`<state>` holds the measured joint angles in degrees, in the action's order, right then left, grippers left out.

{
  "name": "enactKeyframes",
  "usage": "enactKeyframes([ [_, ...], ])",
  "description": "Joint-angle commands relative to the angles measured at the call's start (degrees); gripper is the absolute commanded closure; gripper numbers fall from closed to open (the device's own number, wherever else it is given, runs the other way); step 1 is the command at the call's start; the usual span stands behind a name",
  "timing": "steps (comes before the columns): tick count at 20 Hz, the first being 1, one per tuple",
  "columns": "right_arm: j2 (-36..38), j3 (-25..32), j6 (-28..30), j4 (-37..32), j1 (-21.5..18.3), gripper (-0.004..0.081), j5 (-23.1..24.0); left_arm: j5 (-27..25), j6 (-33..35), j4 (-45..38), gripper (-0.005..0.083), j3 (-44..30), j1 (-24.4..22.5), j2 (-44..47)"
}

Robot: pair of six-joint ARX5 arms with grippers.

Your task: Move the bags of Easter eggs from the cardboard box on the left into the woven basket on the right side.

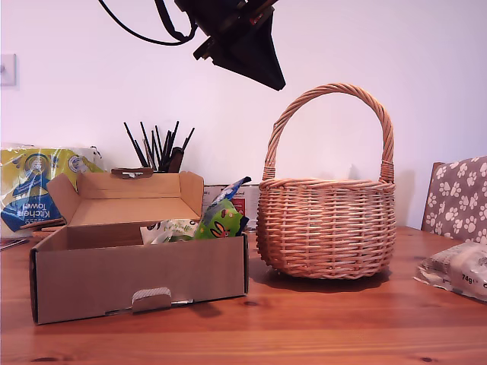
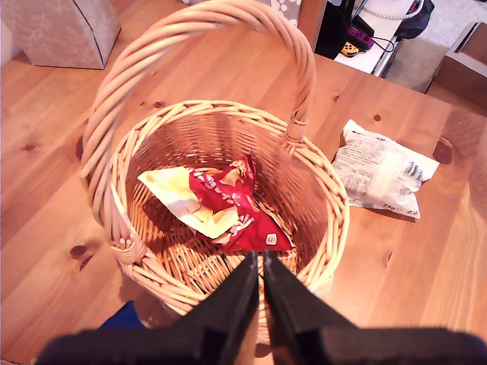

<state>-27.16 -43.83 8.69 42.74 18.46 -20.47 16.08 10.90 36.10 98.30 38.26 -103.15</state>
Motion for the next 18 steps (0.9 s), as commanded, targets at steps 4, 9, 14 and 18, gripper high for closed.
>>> enactKeyframes([
  [4,0.1,0.3,-1.6,-1.7,-0.1,0.0780,0.0,0.0,-0.4,-1.4,0.0785,-0.7,0.3,1.2],
  [9,0.0,0.3,-2.4,-2.4,-0.1,0.0781,-0.1,0.0,-0.4,-1.4,0.0785,-0.7,0.3,1.2],
  [14,-3.8,0.2,-13.6,-3.7,-0.1,0.0781,0.5,0.0,-0.4,-1.4,0.0785,-0.7,0.3,1.2],
  [18,-10.0,-3.7,-15.0,5.5,-0.1,0.0781,10.1,0.0,-0.4,-1.4,0.0785,-0.7,0.3,1.2],
])
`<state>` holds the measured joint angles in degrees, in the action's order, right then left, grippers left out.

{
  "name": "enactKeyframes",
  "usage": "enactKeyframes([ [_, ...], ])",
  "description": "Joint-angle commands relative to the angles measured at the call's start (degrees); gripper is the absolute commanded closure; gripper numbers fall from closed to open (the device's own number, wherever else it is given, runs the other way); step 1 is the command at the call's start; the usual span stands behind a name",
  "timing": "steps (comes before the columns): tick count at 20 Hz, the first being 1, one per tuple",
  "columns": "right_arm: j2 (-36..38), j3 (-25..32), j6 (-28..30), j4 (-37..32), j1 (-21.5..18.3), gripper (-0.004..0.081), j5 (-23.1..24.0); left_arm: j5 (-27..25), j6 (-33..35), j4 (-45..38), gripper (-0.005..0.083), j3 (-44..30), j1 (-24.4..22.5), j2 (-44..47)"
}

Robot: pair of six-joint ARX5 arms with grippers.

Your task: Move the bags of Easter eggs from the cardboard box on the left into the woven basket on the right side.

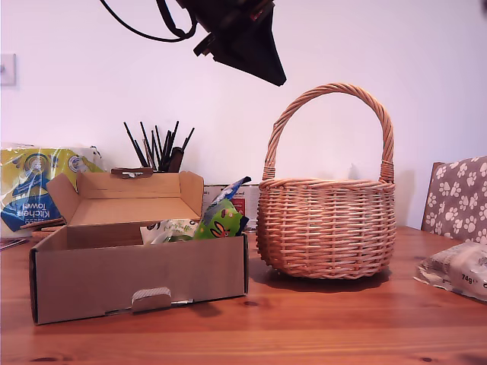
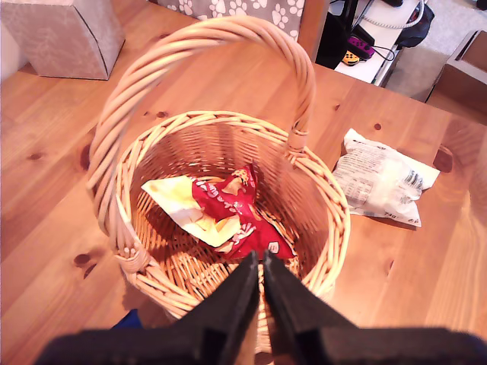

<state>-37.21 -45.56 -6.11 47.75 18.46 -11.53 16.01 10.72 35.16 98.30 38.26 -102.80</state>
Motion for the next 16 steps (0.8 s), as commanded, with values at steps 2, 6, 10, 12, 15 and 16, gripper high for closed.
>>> enactKeyframes([
  [2,-3.0,-5.5,0.0,4.8,-0.1,0.0781,5.0,0.1,-0.2,-0.5,0.0785,-0.7,0.3,0.9],
  [6,-7.4,-12.8,0.5,14.4,-0.1,0.0781,10.9,0.1,-0.2,-0.5,0.0785,-0.7,0.3,0.9],
  [10,-9.0,-14.8,0.6,20.3,-0.2,0.0781,17.6,0.1,-0.2,-0.5,0.0785,-0.7,0.3,0.9],
  [12,-9.9,-14.8,0.5,21.0,-0.2,0.0781,19.1,0.1,-0.2,-0.5,0.0785,-0.7,0.3,0.9],
  [15,-12.5,-14.8,2.4,19.0,-0.2,0.0781,19.2,0.1,-0.2,-0.4,0.0785,-0.7,0.3,0.9],
  [16,-13.8,-14.8,3.5,18.3,-0.2,0.0781,19.2,0.1,-0.2,-0.4,0.0785,-0.7,0.3,0.9],
])
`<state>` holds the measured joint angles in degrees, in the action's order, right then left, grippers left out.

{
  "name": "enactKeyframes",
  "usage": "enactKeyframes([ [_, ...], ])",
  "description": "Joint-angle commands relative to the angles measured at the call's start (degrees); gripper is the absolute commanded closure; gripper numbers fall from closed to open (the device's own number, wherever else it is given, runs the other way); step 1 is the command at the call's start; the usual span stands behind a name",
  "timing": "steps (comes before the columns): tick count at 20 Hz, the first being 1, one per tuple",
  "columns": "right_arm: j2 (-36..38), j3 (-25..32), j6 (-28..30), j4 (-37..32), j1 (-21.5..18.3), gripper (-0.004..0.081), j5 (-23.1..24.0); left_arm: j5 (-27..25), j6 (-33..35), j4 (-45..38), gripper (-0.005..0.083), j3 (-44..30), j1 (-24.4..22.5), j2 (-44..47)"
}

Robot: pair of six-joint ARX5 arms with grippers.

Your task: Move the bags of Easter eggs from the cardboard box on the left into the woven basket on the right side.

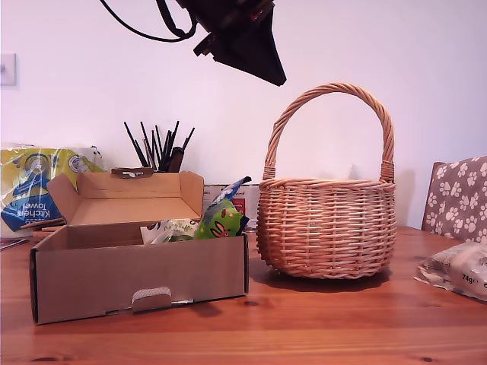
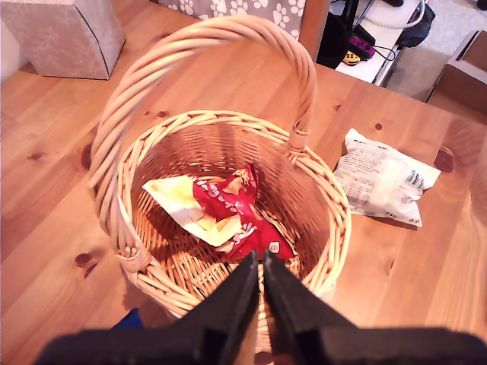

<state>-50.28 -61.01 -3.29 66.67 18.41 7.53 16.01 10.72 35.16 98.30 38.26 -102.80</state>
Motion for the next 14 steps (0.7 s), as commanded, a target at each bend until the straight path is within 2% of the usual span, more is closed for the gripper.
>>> enactKeyframes([
  [1,-2.3,0.6,1.9,-1.4,-0.2,0.0781,0.2,0.1,-0.2,-0.4,0.0785,-0.7,0.3,0.9],
  [5,-10.8,0.6,3.7,-3.1,-3.6,0.0779,0.1,0.1,-0.2,0.8,0.0785,-0.7,0.3,0.9],
  [6,-12.8,0.6,3.7,-3.3,-4.3,0.0758,-0.1,0.1,-0.2,2.1,0.0784,-0.7,0.3,0.9],
  [8,-15.8,0.6,3.3,-3.9,-5.1,0.0635,-0.5,0.1,-0.1,5.2,0.0781,-0.7,0.3,0.9],
  [9,-16.9,0.6,3.3,-4.3,-6.1,0.0565,-0.5,0.2,-0.1,6.6,0.0752,-0.7,0.3,1.0],
  [10,-17.6,0.6,3.2,-4.9,-7.0,0.0539,-0.6,0.4,0.3,8.5,0.0675,-0.7,0.3,1.4],
  [11,-18.2,0.6,3.1,-5.6,-7.8,0.0537,-1.0,0.9,0.3,10.0,0.0586,-0.7,0.3,1.7],
  [12,-18.5,0.6,3.1,-6.3,-8.5,0.0531,-1.2,1.0,0.3,11.3,0.0544,-0.7,0.3,2.3],
  [14,-19.3,0.6,2.7,-7.0,-10.1,0.0463,-1.5,1.1,0.3,13.6,0.0543,-0.7,0.3,3.3],
])
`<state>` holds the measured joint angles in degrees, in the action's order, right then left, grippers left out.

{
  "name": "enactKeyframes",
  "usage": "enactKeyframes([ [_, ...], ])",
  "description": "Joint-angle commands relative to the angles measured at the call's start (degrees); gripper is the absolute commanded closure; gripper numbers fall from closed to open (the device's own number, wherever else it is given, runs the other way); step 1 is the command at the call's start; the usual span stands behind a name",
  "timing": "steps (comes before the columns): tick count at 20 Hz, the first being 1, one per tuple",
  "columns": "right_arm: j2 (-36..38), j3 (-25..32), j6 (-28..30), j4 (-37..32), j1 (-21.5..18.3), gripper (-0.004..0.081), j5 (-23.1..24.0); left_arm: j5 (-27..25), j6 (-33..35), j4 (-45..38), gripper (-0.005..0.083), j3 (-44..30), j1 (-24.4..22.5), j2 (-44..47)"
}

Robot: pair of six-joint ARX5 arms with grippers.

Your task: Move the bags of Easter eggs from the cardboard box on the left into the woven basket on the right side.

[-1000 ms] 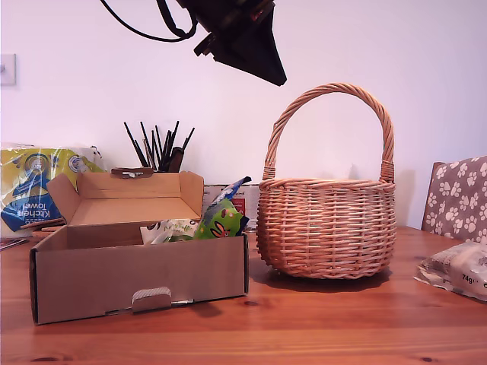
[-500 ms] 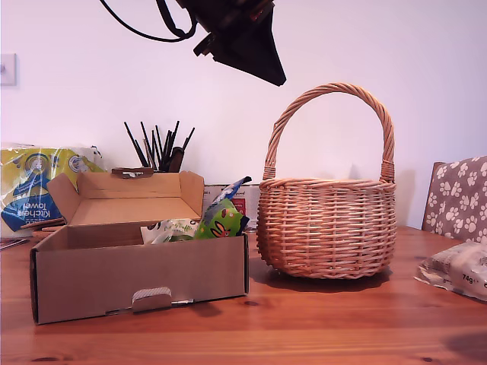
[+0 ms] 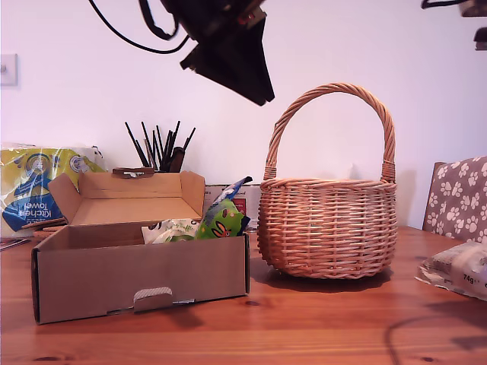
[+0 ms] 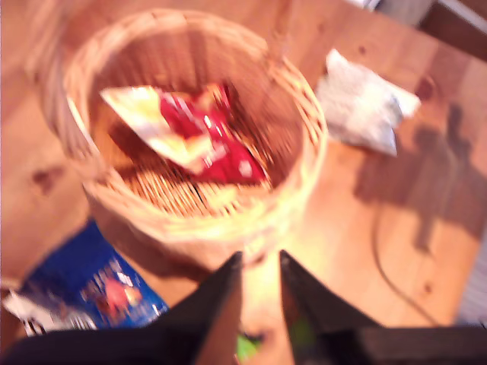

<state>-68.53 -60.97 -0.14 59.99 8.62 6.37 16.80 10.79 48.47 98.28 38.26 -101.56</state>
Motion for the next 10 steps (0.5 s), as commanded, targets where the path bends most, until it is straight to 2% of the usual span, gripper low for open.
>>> enactKeyframes([
  [1,-1.7,0.6,-0.9,-0.1,-0.9,0.0420,-0.9,0.3,0.3,1.3,0.0543,-0.7,0.3,2.5],
  [5,-6.6,0.6,-0.9,-0.8,-1.5,0.0237,-1.7,0.8,0.2,3.6,0.0561,-0.7,0.3,3.8],
  [7,-10.0,0.6,-0.5,-3.5,-1.0,0.0194,-1.7,1.4,0.3,4.1,0.0560,-0.7,0.3,4.1],
  [10,-14.6,0.6,0.5,-7.0,0.0,0.0182,-1.7,2.9,0.3,6.2,0.0561,-0.7,0.4,4.2],
])
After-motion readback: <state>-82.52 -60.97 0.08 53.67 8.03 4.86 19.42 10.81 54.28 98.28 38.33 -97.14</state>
